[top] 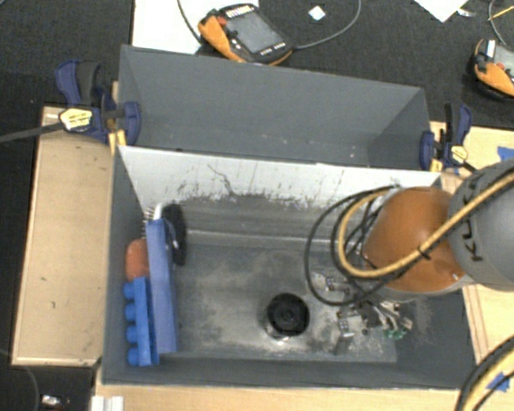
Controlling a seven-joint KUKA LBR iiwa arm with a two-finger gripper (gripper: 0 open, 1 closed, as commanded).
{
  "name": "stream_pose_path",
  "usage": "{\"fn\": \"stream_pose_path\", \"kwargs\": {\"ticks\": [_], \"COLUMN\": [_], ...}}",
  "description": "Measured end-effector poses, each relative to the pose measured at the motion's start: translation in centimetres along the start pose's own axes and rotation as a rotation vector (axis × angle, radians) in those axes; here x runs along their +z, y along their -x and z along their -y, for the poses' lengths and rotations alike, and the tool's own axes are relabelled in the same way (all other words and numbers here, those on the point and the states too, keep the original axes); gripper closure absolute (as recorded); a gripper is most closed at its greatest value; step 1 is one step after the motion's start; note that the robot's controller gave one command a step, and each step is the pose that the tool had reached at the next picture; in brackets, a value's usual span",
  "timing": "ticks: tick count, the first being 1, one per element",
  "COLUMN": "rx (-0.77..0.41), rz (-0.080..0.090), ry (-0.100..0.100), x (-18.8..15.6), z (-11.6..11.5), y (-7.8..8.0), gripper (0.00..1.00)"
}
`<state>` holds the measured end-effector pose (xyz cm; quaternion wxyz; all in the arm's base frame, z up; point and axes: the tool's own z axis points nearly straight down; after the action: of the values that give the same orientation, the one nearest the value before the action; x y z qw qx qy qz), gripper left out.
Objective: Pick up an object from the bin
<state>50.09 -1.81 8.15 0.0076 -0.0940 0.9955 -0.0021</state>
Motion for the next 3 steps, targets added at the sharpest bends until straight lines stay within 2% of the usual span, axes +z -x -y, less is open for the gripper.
{"fn": "stream_pose_path", "kwargs": {"ticks": [1, 2, 3], "rx": [-0.13, -0.049, -0.09], "rz": [0.003, 0.003, 0.001], "ry": [0.001, 0.001, 0.001], "x": [1.2, -4.4, -4.0], "z": [-1.4, -2.4, -2.6], "y": [1.7, 2.0, 2.0], "gripper": [0.0, 0.0, 0.0]}}
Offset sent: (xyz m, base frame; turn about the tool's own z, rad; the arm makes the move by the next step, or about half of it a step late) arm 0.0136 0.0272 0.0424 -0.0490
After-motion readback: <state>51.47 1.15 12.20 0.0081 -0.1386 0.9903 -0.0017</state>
